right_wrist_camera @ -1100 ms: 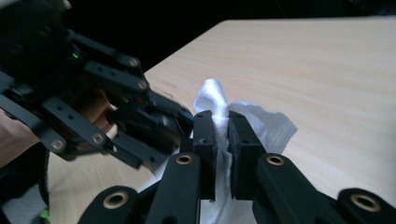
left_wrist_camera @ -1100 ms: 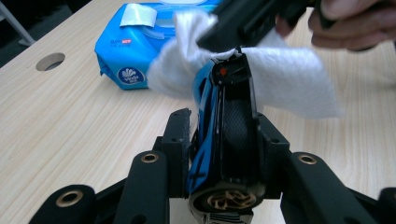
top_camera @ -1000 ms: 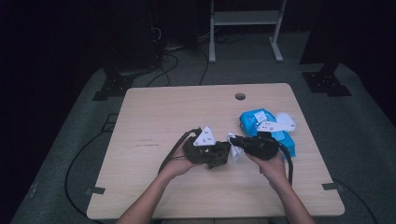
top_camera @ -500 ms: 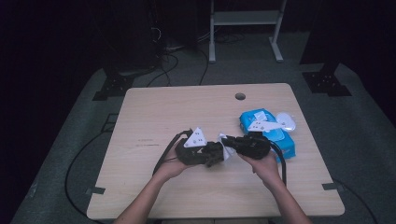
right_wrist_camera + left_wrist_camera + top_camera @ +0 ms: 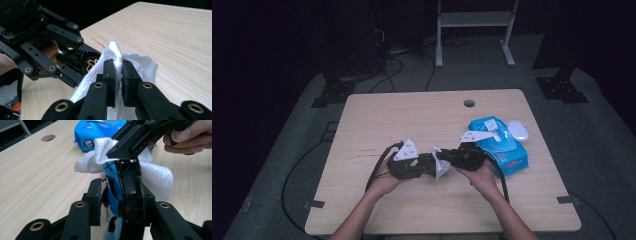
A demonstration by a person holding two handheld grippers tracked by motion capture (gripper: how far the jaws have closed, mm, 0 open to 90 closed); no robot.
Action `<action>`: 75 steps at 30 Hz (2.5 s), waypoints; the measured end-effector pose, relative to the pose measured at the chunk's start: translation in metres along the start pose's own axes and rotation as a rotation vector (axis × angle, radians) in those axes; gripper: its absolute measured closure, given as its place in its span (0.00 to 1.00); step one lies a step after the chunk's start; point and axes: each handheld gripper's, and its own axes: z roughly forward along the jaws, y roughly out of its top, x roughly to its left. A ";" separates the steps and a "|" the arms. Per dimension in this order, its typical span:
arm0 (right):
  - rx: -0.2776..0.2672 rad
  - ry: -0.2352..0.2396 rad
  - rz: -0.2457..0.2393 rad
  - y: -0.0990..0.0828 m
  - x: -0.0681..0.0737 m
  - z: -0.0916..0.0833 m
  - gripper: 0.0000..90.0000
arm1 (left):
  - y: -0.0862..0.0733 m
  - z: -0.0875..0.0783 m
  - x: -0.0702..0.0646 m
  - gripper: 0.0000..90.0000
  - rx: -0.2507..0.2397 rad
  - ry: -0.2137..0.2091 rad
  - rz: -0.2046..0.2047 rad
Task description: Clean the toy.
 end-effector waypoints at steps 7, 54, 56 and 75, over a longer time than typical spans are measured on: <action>0.045 -0.030 -0.034 0.001 0.004 0.016 0.92 | -0.015 -0.008 0.002 0.70 -0.014 0.015 -0.022; 0.154 -0.194 -0.202 -0.005 0.009 0.035 0.91 | -0.052 0.010 0.010 0.72 0.116 0.011 -0.042; 0.151 -0.167 -0.211 -0.006 0.014 0.039 0.91 | -0.052 0.011 0.010 0.70 0.118 0.004 -0.051; 0.150 -0.169 -0.214 -0.010 0.007 0.025 0.91 | -0.044 0.018 0.011 0.66 0.179 -0.003 -0.046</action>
